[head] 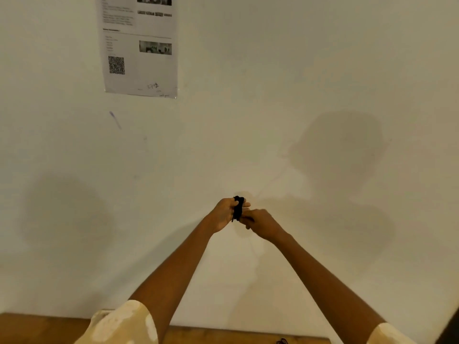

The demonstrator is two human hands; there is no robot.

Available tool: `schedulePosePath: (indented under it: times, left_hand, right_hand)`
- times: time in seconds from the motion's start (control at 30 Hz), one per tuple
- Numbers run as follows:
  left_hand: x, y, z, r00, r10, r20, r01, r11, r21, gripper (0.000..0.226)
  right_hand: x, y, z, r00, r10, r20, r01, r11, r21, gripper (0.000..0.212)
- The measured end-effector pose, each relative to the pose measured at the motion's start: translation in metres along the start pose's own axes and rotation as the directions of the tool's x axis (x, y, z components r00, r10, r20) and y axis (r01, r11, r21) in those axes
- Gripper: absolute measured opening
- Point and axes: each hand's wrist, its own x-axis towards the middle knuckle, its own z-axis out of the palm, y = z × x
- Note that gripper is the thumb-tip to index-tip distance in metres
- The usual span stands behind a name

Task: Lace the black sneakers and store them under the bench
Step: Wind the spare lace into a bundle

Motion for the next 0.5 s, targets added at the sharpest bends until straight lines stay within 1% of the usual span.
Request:
schedulePosePath:
  times: [0.07,0.13,0.17,0.23,0.3,0.33,0.37,0.4,0.43,0.5]
  left_hand:
    - [-0.005,-0.005,-0.002,0.997,-0.072,0.038,0.067,0.990,0.123,0.037]
    - [-0.011,-0.010,-0.002,0.984,-0.144,0.107,0.114,0.962,0.249,0.050]
    - [-0.013,-0.014,-0.002,0.976,-0.177,0.125,0.137,0.950,0.282,0.058]
    - [-0.017,-0.022,-0.002,0.968,-0.232,0.091,0.199,0.939,0.280,0.066]
    - [-0.021,-0.033,-0.002,0.970,-0.241,-0.002,0.232,0.931,0.282,0.064]
    - [-0.022,-0.041,-0.003,0.970,-0.235,-0.058,0.242,0.927,0.286,0.062]
    - [-0.023,-0.049,-0.003,0.966,-0.232,-0.112,0.255,0.923,0.287,0.060]
    - [-0.024,-0.057,-0.004,0.957,-0.236,-0.167,0.275,0.919,0.282,0.059]
    - [-0.024,-0.065,-0.006,0.948,-0.236,-0.213,0.289,0.919,0.269,0.058]
    - [-0.026,-0.078,-0.012,0.924,-0.259,-0.282,0.330,0.912,0.244,0.055]
  right_hand:
    - [0.002,-0.001,-0.006,0.998,-0.046,-0.048,0.044,0.998,-0.048,0.024]
    - [0.005,0.000,-0.007,0.998,-0.035,-0.061,0.026,0.990,-0.140,0.027]
    - [0.006,0.001,-0.004,0.998,-0.027,-0.058,0.016,0.983,-0.185,0.027]
    - [0.008,0.004,0.006,0.999,-0.015,-0.044,0.006,0.976,-0.216,0.027]
    - [0.008,0.008,0.023,0.999,0.012,-0.053,-0.022,0.983,-0.184,0.027]
    - [0.007,0.011,0.035,0.997,0.032,-0.065,-0.041,0.990,-0.134,0.025]
    - [0.006,0.012,0.046,0.995,0.059,-0.085,-0.063,0.997,-0.045,0.022]
    - [0.004,0.013,0.058,0.991,0.097,-0.087,-0.089,0.992,0.088,0.017]
    - [0.002,0.013,0.067,0.988,0.138,-0.068,-0.118,0.965,0.235,0.013]
    - [-0.003,0.012,0.084,0.981,0.194,0.021,-0.180,0.858,0.481,0.022]
